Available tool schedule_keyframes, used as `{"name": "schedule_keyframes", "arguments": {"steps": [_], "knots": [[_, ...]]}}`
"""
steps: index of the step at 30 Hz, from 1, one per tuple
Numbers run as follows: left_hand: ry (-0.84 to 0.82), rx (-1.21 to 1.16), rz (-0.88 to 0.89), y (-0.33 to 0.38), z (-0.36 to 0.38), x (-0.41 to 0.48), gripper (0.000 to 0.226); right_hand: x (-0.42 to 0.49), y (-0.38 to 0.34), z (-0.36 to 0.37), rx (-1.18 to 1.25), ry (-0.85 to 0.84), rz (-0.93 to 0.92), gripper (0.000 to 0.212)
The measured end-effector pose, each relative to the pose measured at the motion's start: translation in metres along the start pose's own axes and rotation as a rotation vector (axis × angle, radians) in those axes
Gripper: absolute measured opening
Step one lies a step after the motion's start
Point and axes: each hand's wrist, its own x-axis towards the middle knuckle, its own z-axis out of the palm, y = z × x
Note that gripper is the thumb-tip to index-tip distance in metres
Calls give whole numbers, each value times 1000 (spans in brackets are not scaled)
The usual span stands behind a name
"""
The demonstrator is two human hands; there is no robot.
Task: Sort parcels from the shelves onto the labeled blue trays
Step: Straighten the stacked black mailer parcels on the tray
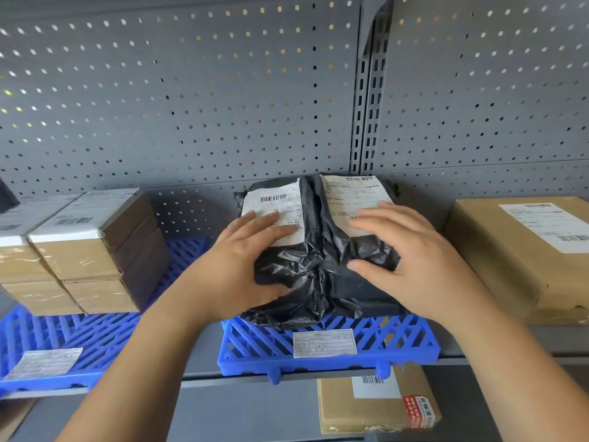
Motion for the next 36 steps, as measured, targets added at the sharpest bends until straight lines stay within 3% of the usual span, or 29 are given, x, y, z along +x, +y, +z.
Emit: {"name": "schedule_keyframes", "arguments": {"steps": [13,23,27,30,36], "knots": [[141,62,62,-4,6,-2,83,3,9,15,-22,93,-50,52],[190,-56,92,-7,10,-8,82,-9,0,14,64,150,47,71],[253,-291,3,-5,14,-22,103,-23,0,20,276,244,184,102],[275,-517,-113,-11,24,-33,126,-36,3,21,438,179,400,125],[113,-569,-226,-22,43,-44,134,-45,12,28,452,-32,567,128]]}}
